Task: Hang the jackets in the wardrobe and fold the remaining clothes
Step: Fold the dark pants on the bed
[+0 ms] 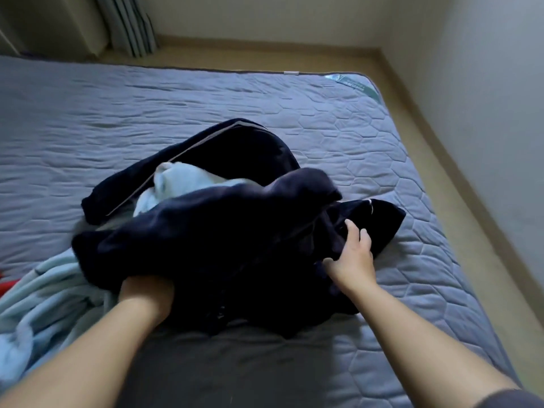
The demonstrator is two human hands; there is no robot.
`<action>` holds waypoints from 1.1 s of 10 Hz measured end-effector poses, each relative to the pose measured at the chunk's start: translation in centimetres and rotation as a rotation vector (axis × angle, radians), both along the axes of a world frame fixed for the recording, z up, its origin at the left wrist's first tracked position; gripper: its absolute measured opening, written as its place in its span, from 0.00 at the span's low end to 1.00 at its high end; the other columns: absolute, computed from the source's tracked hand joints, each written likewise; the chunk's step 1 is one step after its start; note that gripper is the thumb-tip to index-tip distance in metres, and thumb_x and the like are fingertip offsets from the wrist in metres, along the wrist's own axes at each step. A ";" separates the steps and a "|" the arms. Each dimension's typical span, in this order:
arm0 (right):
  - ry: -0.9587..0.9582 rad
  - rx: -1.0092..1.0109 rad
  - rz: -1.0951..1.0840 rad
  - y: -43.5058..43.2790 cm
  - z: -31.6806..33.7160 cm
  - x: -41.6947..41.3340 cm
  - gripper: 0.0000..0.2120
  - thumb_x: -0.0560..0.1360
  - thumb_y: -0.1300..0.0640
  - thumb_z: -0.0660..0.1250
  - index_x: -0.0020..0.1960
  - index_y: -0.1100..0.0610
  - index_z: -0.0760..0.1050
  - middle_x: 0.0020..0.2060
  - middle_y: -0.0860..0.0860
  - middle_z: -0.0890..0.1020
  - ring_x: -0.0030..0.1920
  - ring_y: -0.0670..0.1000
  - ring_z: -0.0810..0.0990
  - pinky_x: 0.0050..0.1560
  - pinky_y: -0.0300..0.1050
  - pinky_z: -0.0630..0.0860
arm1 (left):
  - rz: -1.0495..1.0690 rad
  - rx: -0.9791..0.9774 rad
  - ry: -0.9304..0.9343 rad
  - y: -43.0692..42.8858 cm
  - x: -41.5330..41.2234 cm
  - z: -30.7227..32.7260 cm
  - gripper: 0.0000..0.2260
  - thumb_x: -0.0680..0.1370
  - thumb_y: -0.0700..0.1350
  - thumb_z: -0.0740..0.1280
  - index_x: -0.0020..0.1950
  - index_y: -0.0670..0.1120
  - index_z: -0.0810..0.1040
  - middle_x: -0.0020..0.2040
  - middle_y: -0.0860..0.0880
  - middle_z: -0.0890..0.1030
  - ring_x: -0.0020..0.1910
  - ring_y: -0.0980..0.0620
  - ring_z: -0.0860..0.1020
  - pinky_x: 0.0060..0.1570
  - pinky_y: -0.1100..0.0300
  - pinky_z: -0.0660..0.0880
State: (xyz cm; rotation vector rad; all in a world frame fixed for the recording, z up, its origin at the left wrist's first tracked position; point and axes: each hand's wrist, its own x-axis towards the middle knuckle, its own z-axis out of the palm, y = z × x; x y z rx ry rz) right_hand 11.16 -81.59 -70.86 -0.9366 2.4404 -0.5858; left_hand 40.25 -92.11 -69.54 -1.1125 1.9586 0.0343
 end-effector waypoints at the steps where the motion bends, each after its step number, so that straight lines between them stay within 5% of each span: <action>1: -0.132 -0.015 0.041 0.1 -0.9 -0.4 0.37 0.74 0.58 0.67 0.77 0.52 0.52 0.74 0.57 0.58 0.71 0.59 0.64 0.70 0.52 0.64 | -0.115 0.404 -0.188 1.5 1.1 1.9 0.21 0.84 0.46 0.52 0.75 0.40 0.62 0.74 0.41 0.64 0.73 0.44 0.64 0.70 0.56 0.60; 2: -0.235 0.129 0.113 -0.4 -2.1 -0.7 0.19 0.83 0.60 0.55 0.73 0.63 0.63 0.69 0.63 0.69 0.68 0.62 0.70 0.69 0.54 0.68 | 0.044 0.383 0.091 -0.3 -0.8 5.1 0.19 0.72 0.54 0.63 0.59 0.49 0.81 0.54 0.48 0.83 0.54 0.52 0.80 0.54 0.59 0.75; 3: -0.380 0.053 0.093 -1.4 0.0 1.6 0.10 0.82 0.68 0.51 0.59 0.63 0.69 0.48 0.57 0.78 0.48 0.56 0.78 0.43 0.35 0.79 | -0.019 -0.104 0.719 -1.5 -4.2 10.7 0.13 0.61 0.62 0.61 0.41 0.59 0.75 0.37 0.57 0.78 0.40 0.57 0.78 0.36 0.59 0.72; 4: -0.269 0.193 0.482 -0.8 0.2 2.0 0.07 0.81 0.57 0.58 0.57 0.53 0.72 0.46 0.47 0.74 0.49 0.46 0.73 0.39 0.31 0.70 | -0.066 -0.220 0.757 -2.3 -5.5 8.0 0.33 0.65 0.65 0.67 0.67 0.63 0.60 0.68 0.51 0.61 0.69 0.45 0.63 0.61 0.44 0.67; 5: -0.287 0.275 0.396 -0.4 -0.2 0.7 0.09 0.73 0.63 0.63 0.48 0.51 0.77 0.42 0.49 0.78 0.47 0.49 0.75 0.43 0.42 0.72 | -0.231 -0.150 0.503 -0.9 -4.4 3.1 0.29 0.73 0.58 0.64 0.72 0.61 0.57 0.68 0.49 0.61 0.66 0.43 0.64 0.59 0.45 0.67; 6: -0.485 0.225 0.259 0.1 -0.4 -0.8 0.21 0.72 0.67 0.61 0.60 0.48 0.73 0.53 0.51 0.78 0.45 0.52 0.77 0.38 0.47 0.77 | -0.305 -0.048 0.229 0.7 -1.1 0.1 0.17 0.78 0.50 0.60 0.67 0.58 0.66 0.65 0.50 0.68 0.63 0.44 0.67 0.54 0.49 0.67; 7: -0.536 0.295 0.172 0.4 -1.1 -0.6 0.29 0.74 0.53 0.69 0.72 0.45 0.63 0.64 0.51 0.71 0.59 0.52 0.75 0.46 0.48 0.78 | -0.389 0.052 0.221 0.7 0.2 1.0 0.13 0.77 0.46 0.60 0.62 0.55 0.72 0.61 0.49 0.73 0.61 0.44 0.71 0.53 0.49 0.70; 8: -0.691 0.011 0.128 -1.3 -1.0 1.9 0.43 0.69 0.42 0.73 0.76 0.40 0.52 0.71 0.49 0.65 0.72 0.48 0.63 0.67 0.47 0.67 | -0.584 0.242 0.338 2.0 0.5 1.8 0.13 0.74 0.43 0.64 0.59 0.51 0.73 0.57 0.46 0.75 0.56 0.40 0.75 0.49 0.48 0.74; 9: -0.591 0.001 0.404 -4.1 -0.5 5.4 0.49 0.64 0.41 0.76 0.77 0.40 0.51 0.73 0.47 0.59 0.74 0.47 0.61 0.73 0.44 0.58 | -0.634 0.363 0.353 4.8 2.1 0.9 0.21 0.72 0.41 0.67 0.63 0.50 0.66 0.63 0.44 0.70 0.61 0.39 0.71 0.53 0.46 0.72; 10: -0.275 0.289 0.677 -4.3 -2.1 8.7 0.35 0.67 0.46 0.74 0.70 0.44 0.64 0.65 0.56 0.64 0.67 0.57 0.68 0.68 0.43 0.65 | -0.595 0.227 0.454 4.6 4.4 0.0 0.35 0.67 0.44 0.69 0.70 0.55 0.57 0.71 0.44 0.60 0.71 0.42 0.60 0.68 0.44 0.60; 11: -0.076 0.275 0.637 -1.5 -3.1 9.7 0.14 0.71 0.52 0.69 0.55 0.52 0.72 0.53 0.55 0.73 0.56 0.58 0.75 0.56 0.43 0.72 | -0.349 -0.120 0.501 4.2 6.7 0.6 0.43 0.65 0.44 0.70 0.74 0.62 0.53 0.77 0.45 0.53 0.77 0.42 0.49 0.70 0.32 0.47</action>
